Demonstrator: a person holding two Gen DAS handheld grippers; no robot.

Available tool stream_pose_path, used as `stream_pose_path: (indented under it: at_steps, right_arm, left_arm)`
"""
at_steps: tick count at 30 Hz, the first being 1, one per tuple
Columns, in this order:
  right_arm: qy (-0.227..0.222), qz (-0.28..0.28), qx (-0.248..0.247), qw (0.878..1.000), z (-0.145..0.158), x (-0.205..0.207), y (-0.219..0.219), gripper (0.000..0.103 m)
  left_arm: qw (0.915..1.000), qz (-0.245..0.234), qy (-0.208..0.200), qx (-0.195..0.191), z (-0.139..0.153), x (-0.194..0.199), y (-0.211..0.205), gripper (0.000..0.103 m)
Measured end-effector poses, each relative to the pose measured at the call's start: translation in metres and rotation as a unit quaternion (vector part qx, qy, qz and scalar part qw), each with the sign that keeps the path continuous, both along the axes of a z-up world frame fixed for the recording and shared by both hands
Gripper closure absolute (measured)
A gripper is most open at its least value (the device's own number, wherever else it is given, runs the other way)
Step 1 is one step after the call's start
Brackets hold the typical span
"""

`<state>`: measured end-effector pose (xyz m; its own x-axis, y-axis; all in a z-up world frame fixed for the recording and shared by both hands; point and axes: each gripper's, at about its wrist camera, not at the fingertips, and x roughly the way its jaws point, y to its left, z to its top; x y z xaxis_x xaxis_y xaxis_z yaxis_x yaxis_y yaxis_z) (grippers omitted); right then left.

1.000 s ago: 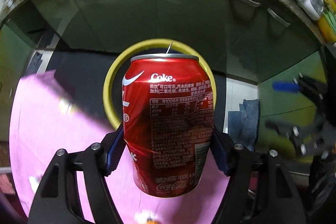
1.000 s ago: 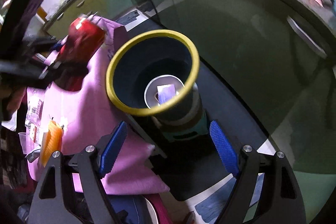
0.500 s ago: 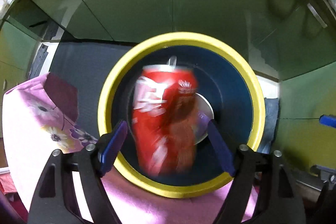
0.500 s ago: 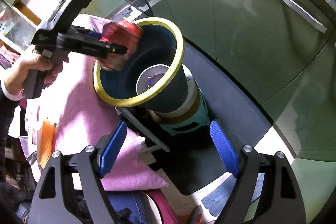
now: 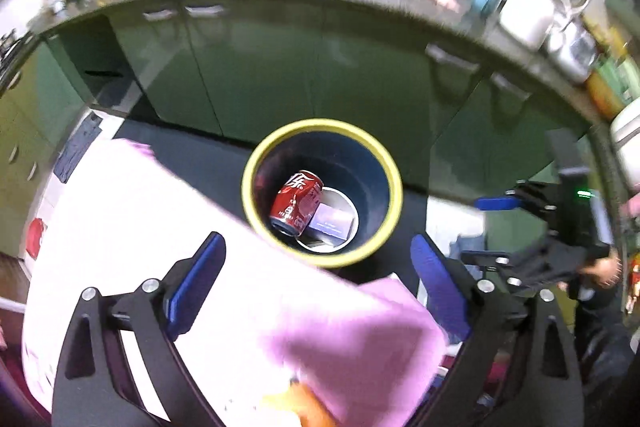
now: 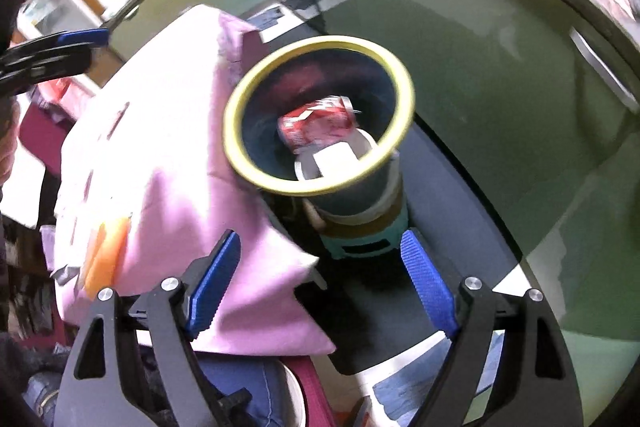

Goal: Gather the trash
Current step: 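Grasp the red-and-white milk carton with the right gripper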

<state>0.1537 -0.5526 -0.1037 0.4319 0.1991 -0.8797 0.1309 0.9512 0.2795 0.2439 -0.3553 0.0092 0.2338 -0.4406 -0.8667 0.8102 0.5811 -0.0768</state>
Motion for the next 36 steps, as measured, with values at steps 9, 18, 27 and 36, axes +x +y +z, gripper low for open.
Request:
stream_pose_path:
  at_steps: [9,18,27,36]
  right_arm:
    - [-0.010,0.182,0.010,0.983,0.019,0.026,0.130,0.020]
    - [-0.060,0.425,-0.034,0.903,0.035,0.038,0.293,0.020]
    - [-0.053,0.568,-0.087,0.817,-0.003,0.070,0.398,0.025]
    - [-0.010,0.593,-0.094,0.800,-0.034,0.102,0.435,0.044]
  left_arm:
    - [0.9880,0.122,-0.074,-0.059,0.030,-0.056,0.161,0.009]
    - [0.9540,0.271,-0.089,-0.093,0.010,-0.107,0.304,0.009]
    - [0.9156,0.375,-0.092,-0.114,-0.002,-0.153,0.393,0.009]
    - [0.9033,0.402,-0.082,-0.127,-0.011,-0.160,0.419,0.009]
